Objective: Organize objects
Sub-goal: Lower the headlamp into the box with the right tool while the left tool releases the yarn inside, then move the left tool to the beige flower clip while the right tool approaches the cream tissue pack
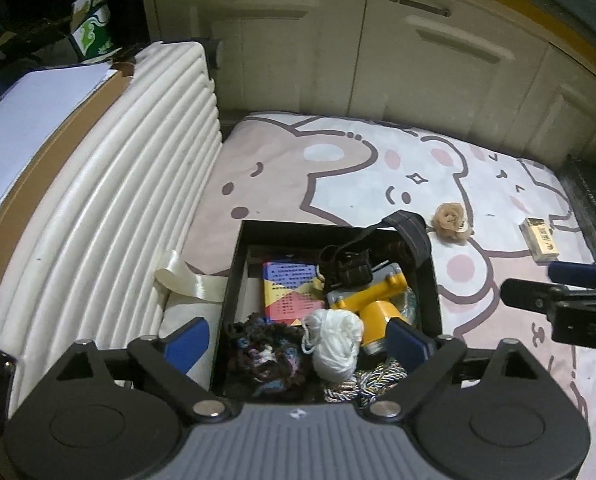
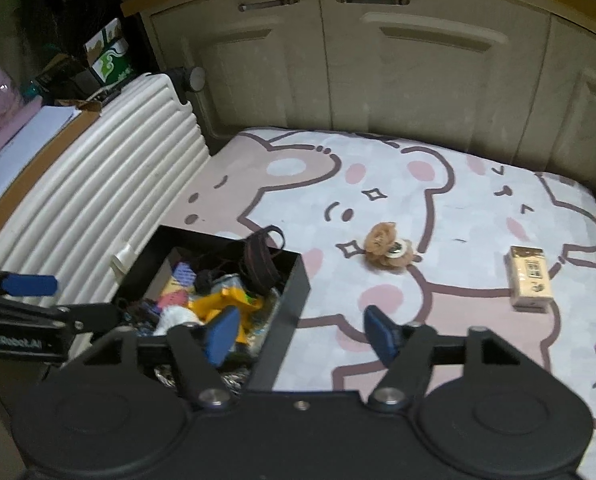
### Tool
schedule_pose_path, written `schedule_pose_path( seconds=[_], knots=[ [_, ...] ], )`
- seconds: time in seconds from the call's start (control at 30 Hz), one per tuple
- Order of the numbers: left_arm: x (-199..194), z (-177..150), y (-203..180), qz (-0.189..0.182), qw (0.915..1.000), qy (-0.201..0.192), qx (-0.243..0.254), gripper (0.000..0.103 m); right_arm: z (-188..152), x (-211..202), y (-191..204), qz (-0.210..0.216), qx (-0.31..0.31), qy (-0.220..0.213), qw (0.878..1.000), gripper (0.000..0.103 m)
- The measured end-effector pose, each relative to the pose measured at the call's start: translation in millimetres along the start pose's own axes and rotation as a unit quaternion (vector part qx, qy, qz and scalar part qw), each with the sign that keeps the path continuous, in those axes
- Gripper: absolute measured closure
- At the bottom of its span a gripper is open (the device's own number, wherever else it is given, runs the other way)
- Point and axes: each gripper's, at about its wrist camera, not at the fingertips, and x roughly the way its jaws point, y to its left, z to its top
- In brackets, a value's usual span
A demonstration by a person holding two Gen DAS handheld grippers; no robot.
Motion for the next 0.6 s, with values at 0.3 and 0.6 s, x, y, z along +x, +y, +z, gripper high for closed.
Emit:
schedule_pose_path(
  seconds=[0.3,0.6],
  knots=[
    [2.7,-4.9,7.3,0.019,0.9997,0.006,-0.015,0.0,-3.9,-4.5,-4.0,-0.022,-0.001,-0.005,1.0,0.004],
    [0.9,-5.9,8.7,0.026,0.9994,0.002,-0.022,0.0,-6.2,-3.6,-5.2,-0.026,-0.002,0.0,1.0,0.0]
  ],
)
